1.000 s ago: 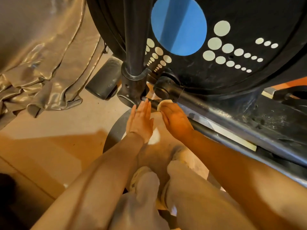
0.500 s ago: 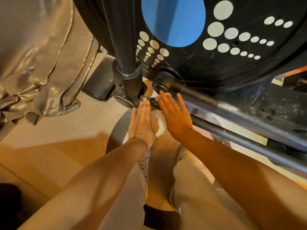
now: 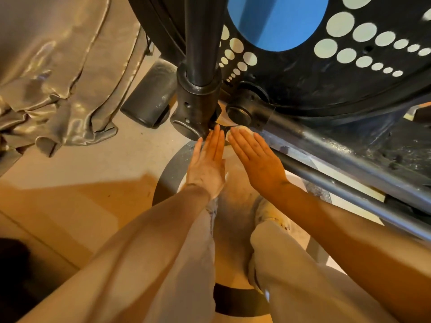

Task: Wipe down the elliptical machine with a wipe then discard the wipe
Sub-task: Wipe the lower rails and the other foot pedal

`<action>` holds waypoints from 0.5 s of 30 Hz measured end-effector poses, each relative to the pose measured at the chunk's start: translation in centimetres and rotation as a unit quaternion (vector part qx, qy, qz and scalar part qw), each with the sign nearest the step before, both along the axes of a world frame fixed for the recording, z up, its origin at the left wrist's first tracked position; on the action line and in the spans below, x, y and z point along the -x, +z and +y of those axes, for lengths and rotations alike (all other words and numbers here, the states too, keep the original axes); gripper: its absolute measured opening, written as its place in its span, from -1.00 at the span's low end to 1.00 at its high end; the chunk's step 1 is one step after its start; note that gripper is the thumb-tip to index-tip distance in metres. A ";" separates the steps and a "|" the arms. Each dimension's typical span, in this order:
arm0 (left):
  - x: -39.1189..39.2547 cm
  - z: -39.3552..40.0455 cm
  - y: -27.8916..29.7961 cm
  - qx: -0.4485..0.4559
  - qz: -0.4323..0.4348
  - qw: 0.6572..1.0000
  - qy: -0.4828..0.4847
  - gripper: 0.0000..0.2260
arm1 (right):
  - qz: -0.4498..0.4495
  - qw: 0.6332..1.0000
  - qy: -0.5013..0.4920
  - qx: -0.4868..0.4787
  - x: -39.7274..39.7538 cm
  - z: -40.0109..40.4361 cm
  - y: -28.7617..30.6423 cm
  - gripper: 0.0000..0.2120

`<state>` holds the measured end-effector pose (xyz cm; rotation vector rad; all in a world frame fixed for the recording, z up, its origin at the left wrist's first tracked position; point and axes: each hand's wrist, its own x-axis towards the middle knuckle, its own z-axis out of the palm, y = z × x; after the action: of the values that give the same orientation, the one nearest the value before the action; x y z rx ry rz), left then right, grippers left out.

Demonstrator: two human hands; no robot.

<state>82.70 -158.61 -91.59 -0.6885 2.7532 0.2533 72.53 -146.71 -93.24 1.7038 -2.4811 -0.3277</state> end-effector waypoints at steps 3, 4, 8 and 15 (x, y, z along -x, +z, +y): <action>0.1 -0.2 -0.2 0.023 -0.010 1.000 -0.015 -0.38 | -0.011 0.999 0.008 0.032 0.1 0.0 0.2 -0.28; 0.1 -0.2 -0.2 0.026 -0.015 0.999 -0.019 -0.38 | -0.031 0.999 0.004 0.032 0.1 -0.5 0.5 -0.29; 0.1 -0.2 -0.1 0.012 -0.019 1.000 -0.020 -0.38 | -0.122 0.992 -0.029 -0.010 0.2 -2.0 1.1 -0.32; 0.4 0.0 -0.6 0.000 -0.006 1.000 0.002 -0.42 | -0.133 0.990 -0.034 0.031 1.2 3.0 0.7 -0.22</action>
<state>82.34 -158.60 -92.17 -0.6919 2.7415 0.2502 71.28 -143.75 -92.56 1.7423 -2.7059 -0.0291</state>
